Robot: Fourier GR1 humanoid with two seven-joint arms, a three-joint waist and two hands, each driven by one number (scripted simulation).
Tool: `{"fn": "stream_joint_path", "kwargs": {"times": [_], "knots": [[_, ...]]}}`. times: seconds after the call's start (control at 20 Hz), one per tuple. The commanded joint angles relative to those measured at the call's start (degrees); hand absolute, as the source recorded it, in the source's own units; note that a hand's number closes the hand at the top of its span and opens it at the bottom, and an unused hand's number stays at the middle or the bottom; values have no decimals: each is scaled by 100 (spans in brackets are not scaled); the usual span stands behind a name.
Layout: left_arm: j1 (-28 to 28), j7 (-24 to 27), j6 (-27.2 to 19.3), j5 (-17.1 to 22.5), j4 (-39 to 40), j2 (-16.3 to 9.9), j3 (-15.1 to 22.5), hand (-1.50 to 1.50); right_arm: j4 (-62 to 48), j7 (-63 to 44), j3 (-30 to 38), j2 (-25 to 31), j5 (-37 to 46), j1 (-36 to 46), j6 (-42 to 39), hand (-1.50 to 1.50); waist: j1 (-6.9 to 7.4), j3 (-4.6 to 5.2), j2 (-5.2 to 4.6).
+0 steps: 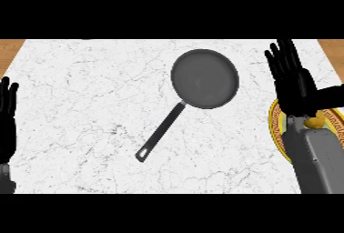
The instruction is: Pick the lemon from the plate and place it in the pan
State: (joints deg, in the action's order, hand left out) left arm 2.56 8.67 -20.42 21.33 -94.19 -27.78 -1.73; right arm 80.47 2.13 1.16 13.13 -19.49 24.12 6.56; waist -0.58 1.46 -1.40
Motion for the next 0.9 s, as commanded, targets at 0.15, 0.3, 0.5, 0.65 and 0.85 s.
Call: {"fn": "stream_joint_path", "kwargs": {"times": [0.15,0.3,0.5,0.65,0.85], "knots": [[-399,-478,246,-751,448,-240,904,0,-826,-67,1392,1079,-250,40,154,-150,-68,-165,60],[-570,-577,401,-798,540,-304,1084,0,-1271,-364,529,2369,1543,-702,220,-150,-212,-33,-216],[-844,-968,455,-1043,490,-437,1424,0,-1908,-1041,2224,1979,528,-1127,1770,-150,-249,-154,122],[-748,-1138,485,-1056,494,-352,1484,0,-1777,-1459,1903,2558,870,-1821,1248,-150,-118,-141,152],[-591,-1279,282,-1370,427,-129,1763,0,-1617,-1849,1214,3228,1503,-2064,580,-150,-28,-137,141]]}}
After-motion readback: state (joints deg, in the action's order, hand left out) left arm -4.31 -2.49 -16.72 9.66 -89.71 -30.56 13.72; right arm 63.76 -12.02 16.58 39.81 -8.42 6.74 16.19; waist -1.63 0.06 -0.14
